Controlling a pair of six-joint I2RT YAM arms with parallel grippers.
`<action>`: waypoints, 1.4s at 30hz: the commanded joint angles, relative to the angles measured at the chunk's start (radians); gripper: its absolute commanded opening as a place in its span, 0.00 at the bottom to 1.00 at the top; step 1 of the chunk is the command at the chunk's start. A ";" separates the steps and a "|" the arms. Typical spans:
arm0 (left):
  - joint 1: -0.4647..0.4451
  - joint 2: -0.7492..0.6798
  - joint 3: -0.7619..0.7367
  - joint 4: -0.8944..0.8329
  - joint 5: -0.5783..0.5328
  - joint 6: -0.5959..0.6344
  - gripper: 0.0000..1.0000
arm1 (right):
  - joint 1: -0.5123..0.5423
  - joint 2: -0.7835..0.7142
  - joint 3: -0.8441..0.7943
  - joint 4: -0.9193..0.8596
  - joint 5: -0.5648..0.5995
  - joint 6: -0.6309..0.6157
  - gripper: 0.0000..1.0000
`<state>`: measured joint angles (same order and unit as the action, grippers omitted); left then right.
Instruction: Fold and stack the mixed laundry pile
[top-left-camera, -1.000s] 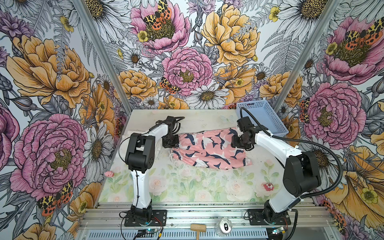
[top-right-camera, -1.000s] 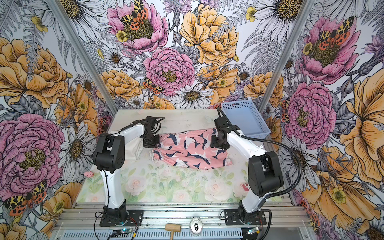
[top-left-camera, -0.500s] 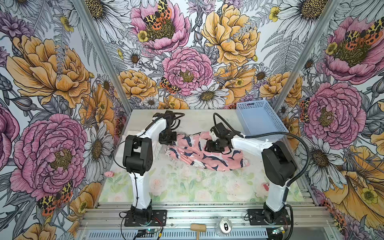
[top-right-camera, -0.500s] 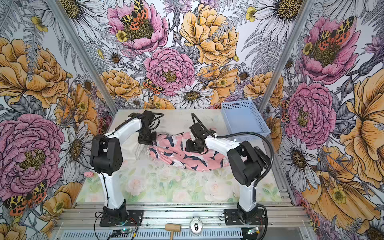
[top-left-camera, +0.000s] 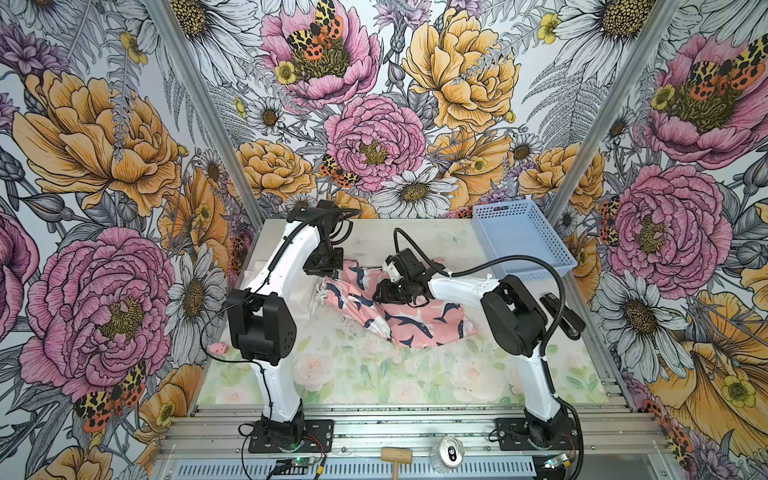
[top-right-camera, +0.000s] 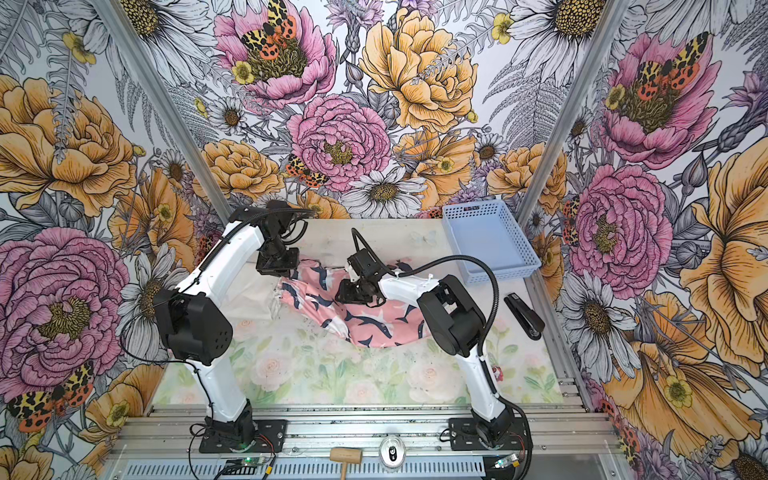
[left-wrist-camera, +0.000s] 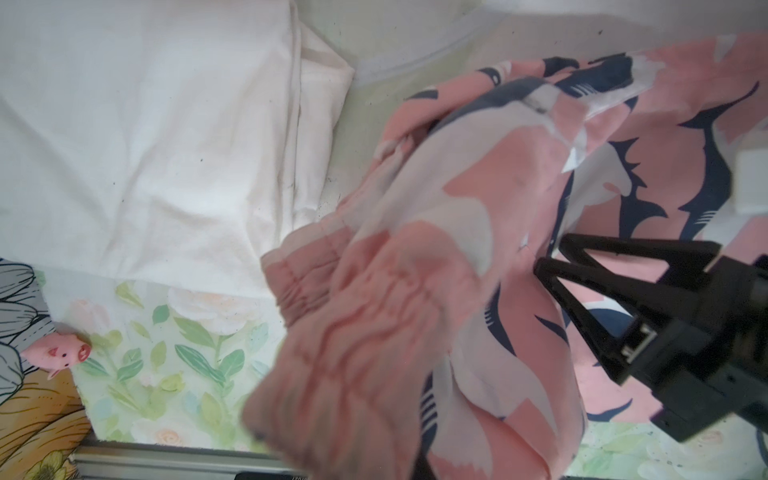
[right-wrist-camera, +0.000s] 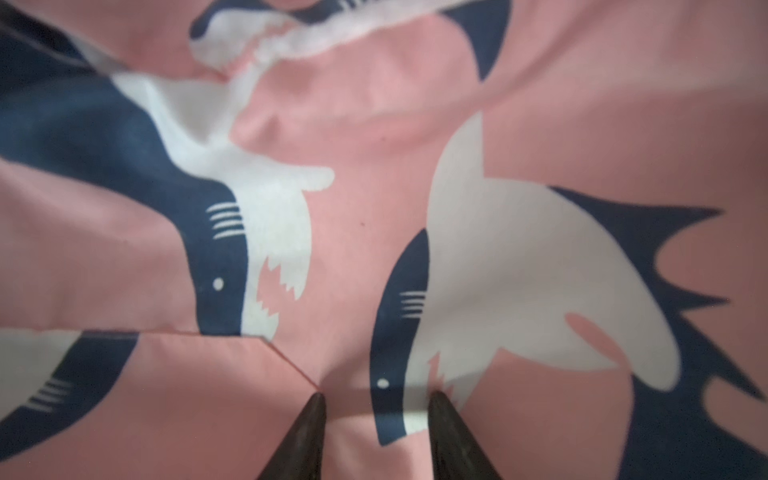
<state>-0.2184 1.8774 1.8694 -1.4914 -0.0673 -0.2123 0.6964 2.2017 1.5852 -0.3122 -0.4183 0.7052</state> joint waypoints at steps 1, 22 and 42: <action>-0.008 -0.040 0.042 -0.043 -0.006 -0.021 0.00 | 0.023 0.097 0.088 0.075 -0.046 0.055 0.41; -0.072 -0.003 0.204 -0.076 0.093 -0.117 0.00 | -0.239 -0.164 -0.038 -0.292 -0.086 -0.232 0.45; -0.272 0.188 0.401 -0.063 0.150 -0.330 0.00 | -0.276 -0.080 -0.173 -0.250 -0.022 -0.308 0.37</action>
<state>-0.4667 2.0377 2.2200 -1.5711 0.0547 -0.4808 0.4156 2.0937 1.4433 -0.5663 -0.4839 0.4168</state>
